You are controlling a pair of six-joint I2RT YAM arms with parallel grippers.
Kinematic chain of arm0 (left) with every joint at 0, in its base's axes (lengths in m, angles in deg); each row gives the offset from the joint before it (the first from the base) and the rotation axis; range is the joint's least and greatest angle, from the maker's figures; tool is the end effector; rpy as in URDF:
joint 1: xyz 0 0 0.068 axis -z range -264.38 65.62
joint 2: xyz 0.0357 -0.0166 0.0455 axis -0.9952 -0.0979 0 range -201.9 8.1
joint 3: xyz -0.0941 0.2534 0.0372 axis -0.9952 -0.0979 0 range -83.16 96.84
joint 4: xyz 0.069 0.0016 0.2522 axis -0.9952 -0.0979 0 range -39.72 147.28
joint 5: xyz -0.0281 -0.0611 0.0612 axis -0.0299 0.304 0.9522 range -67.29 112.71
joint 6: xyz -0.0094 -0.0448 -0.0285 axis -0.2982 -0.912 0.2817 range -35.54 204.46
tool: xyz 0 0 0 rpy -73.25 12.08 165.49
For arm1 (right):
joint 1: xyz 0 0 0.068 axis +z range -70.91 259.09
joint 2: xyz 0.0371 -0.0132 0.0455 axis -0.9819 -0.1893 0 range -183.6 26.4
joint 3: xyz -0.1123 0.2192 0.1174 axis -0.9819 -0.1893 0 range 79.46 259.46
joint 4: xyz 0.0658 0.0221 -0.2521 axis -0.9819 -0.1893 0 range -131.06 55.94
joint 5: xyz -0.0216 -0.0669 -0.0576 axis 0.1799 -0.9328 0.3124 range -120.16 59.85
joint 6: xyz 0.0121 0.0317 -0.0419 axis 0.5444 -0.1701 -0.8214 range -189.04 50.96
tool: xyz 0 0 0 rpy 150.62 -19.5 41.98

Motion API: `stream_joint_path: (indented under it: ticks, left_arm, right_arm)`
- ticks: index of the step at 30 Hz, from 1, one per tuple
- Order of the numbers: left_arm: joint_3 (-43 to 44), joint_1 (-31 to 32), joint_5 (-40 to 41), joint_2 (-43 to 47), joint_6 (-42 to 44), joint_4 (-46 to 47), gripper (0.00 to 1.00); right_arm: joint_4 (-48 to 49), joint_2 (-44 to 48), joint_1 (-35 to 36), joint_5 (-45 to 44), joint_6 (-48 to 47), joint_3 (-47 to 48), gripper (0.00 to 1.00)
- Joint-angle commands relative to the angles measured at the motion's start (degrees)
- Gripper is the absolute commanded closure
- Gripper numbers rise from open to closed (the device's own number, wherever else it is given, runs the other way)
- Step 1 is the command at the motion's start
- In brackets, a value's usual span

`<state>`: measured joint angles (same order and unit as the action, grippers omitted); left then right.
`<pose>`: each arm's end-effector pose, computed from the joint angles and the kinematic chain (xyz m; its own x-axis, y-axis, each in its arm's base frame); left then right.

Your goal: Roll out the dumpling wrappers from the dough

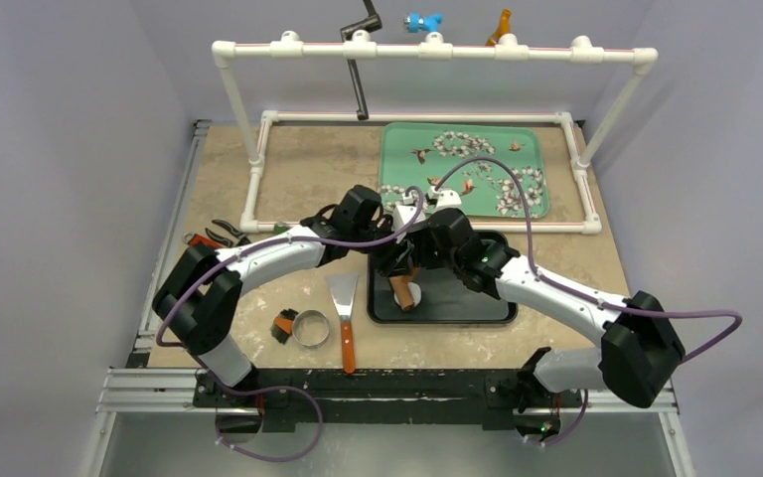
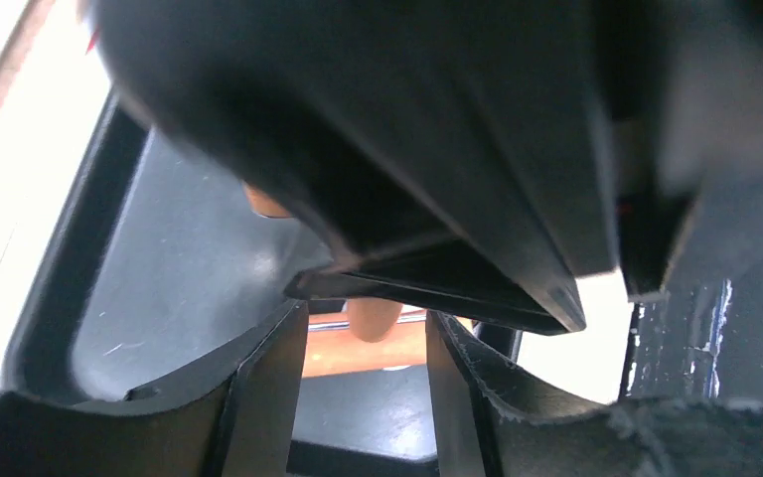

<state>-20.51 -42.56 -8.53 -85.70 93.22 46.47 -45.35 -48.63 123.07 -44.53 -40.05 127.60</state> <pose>0.2529 -0.2512 0.2318 -0.3619 0.4986 -0.7877 0.9234 0.3076 -0.2295 0.2095 0.1900 0.2443 -0.6469 0.0280 -0.7620 -0.2501 0.9363 0.2467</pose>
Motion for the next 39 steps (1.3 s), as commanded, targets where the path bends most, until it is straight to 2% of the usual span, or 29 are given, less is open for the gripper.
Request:
stream_joint_path:
  ticks: [1, 7, 10, 13, 16, 18, 20, 22, 26, 29, 31, 35, 36, 38, 39]
  left_arm:
    - [-2.8, 0.4, -7.8, -0.3, -3.3, 13.6, 0.54]
    - [-3.8, 1.1, -8.4, -3.2, -3.9, 17.9, 0.58]
    - [-1.7, 2.1, -6.3, -6.0, -3.2, 16.8, 0.61]
    - [-3.0, 2.3, -3.4, -7.2, -2.7, 19.6, 0.62]
    - [-4.1, 2.2, -1.8, -7.4, -2.4, 21.3, 0.71]
    - [-3.6, 2.2, -3.4, -7.6, -2.6, 21.2, 0.74]
    - [-3.1, 2.4, -5.3, -8.6, -3.1, 20.8, 0.72]
    - [-4.0, 2.6, -6.7, -9.0, -3.3, 21.2, 0.65]
    - [-8.9, 2.6, -8.0, -7.6, -6.3, 28.8, 0.56]
    - [-10.4, 2.6, -4.6, -7.6, -8.2, 34.5, 0.56]
    - [-8.9, 2.6, -2.9, -9.0, -8.3, 34.0, 0.62]
    - [-8.5, 3.1, -2.4, -10.3, -8.2, 34.2, 0.87]
    - [-8.6, 3.1, -2.3, -10.3, -8.2, 34.4, 0.96]
    - [-8.7, 3.0, -2.2, -10.2, -8.2, 34.1, 1.0]
    - [-8.8, 3.0, -2.5, -10.2, -8.2, 34.2, 1.0]
  right_arm:
    - [-0.6, 1.0, -1.4, 3.1, 1.5, -3.3, 1.0]
    - [1.5, 2.2, -2.6, 4.9, 1.6, -4.1, 1.0]
    - [1.6, 1.9, -2.6, 6.6, 1.9, -3.4, 1.0]
    - [1.6, 3.1, -2.9, 7.9, 3.0, -3.1, 1.0]
    - [1.5, 3.9, -3.2, 8.9, 3.4, -3.1, 1.0]
    - [1.4, 3.3, -3.2, 9.9, 3.3, -2.9, 1.0]
    - [1.5, 2.6, -3.3, 10.5, 3.6, -2.6, 1.0]
    - [1.7, 2.7, -3.5, 10.5, 4.1, -2.4, 1.0]
    - [1.7, 4.5, -4.5, 9.5, 4.6, -2.9, 1.0]
    - [1.8, 4.9, -4.9, 10.0, 5.0, -3.5, 1.0]
    - [1.6, 4.7, -4.9, 10.1, 5.1, -3.7, 1.0]
    - [1.8, 4.9, -5.1, 10.0, 4.8, -4.4, 1.0]
    - [2.0, 4.8, -5.2, 10.4, 4.6, -4.6, 1.0]
    - [3.4, 4.5, -5.5, 12.5, 3.7, -4.8, 1.0]
    - [4.3, 4.6, -5.5, 13.5, 3.4, -4.9, 0.94]
